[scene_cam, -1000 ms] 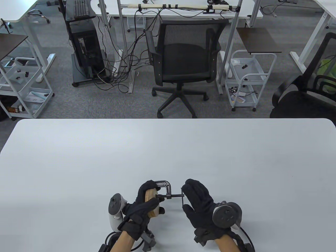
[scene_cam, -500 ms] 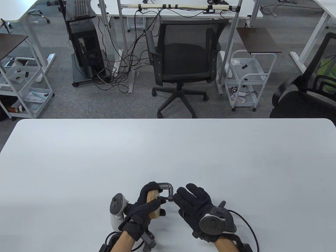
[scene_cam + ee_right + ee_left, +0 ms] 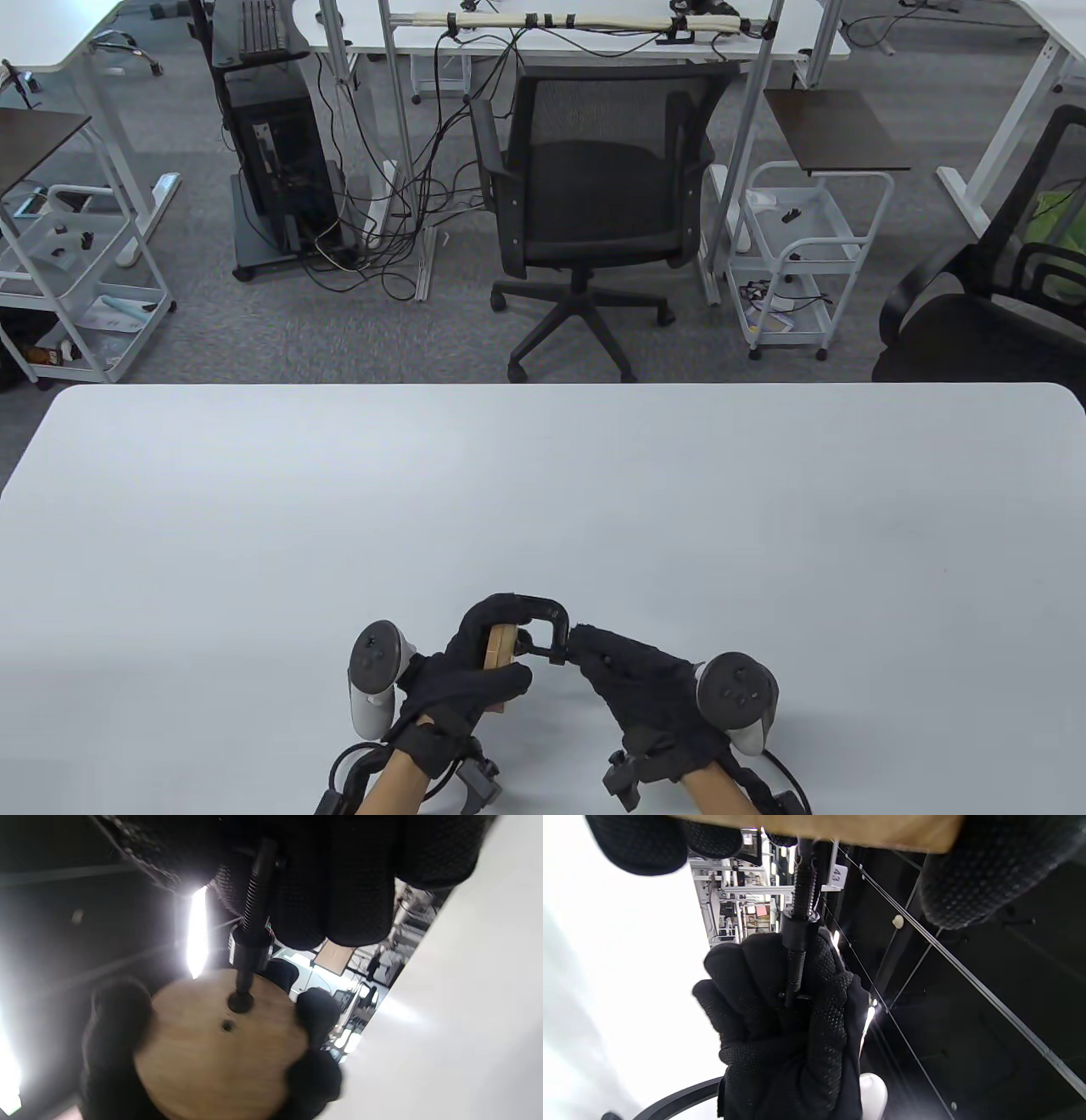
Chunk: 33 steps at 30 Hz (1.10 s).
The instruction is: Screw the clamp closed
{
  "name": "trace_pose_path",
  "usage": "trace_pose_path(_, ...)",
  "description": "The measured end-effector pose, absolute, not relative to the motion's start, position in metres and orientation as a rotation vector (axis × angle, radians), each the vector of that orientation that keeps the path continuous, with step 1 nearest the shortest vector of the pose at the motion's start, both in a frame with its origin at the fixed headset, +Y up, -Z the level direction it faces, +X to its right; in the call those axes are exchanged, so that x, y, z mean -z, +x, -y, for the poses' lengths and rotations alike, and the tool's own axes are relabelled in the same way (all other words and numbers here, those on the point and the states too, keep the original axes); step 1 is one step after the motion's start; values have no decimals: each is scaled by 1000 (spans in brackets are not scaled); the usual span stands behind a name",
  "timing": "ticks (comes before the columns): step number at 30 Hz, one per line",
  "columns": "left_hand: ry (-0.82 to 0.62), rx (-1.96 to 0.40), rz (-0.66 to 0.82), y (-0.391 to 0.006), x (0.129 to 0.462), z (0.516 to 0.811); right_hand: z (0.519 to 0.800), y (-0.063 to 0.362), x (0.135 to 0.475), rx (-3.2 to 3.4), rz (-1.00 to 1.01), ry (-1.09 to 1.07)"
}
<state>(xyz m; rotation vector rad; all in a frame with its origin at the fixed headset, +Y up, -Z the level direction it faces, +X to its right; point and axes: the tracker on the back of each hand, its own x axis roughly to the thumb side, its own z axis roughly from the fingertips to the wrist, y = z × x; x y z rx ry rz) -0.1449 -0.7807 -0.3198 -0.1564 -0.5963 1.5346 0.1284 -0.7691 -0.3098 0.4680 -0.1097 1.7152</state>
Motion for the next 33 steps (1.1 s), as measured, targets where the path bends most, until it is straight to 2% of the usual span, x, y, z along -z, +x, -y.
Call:
trace_pose_path(7,-181,-1570,682,-143,320,779,778,128,314,-1483,-96,357)
trace_pose_path(10,-136,-1564,725,-141,318,772,784,121,311,-1255,-178,279)
trace_pose_path(22,-123,-1511,750,-141,317,770,790,117,308,-1163,-241,205)
trace_pose_path(25,-125,-1552,711,-142,318,774,789,118,311,-1294,-187,217)
trace_pose_path(28,-84,-1560,634,-150,320,778,794,118,314,-1192,-421,323)
trace_pose_path(30,-53,-1542,555,-157,321,781,794,118,314,-1210,-476,331)
trace_pose_path(33,-52,-1587,468,-163,323,787,789,119,311,-1467,-260,320)
